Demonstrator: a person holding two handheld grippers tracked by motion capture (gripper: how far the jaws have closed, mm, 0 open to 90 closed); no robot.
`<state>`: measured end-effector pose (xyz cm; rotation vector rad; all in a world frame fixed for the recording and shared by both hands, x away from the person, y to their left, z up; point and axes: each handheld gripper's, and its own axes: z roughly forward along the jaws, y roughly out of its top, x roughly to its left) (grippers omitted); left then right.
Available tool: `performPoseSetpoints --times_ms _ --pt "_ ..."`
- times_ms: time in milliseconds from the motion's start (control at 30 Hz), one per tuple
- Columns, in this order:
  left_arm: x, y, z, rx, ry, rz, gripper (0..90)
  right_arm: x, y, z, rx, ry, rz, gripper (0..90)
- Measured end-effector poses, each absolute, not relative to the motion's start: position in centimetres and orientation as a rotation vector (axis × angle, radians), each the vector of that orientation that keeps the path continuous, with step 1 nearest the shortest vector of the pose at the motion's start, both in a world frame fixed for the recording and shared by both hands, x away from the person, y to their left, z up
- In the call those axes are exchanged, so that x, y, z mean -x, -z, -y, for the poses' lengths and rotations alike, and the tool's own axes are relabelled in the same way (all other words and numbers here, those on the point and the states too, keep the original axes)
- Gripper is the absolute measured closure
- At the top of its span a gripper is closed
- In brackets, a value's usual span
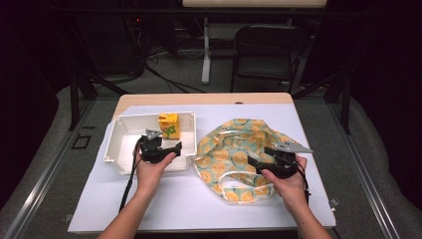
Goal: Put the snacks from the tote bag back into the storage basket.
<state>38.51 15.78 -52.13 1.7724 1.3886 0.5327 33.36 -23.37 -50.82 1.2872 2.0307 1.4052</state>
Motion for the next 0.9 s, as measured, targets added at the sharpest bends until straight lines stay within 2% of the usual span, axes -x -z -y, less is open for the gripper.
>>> performPoseSetpoints --times_ms 300,900 --pt "-36.5 51.7 -16.1 -1.763 -0.528 -1.34 10.3 -33.3 50.8 23.3 -1.279 -1.388 -2.033 15.1" --pt "-33.6 51.1 -18.3 -1.755 -0.54 -1.268 8.3 -33.1 50.9 23.3 -1.289 -1.379 -2.03 13.9"
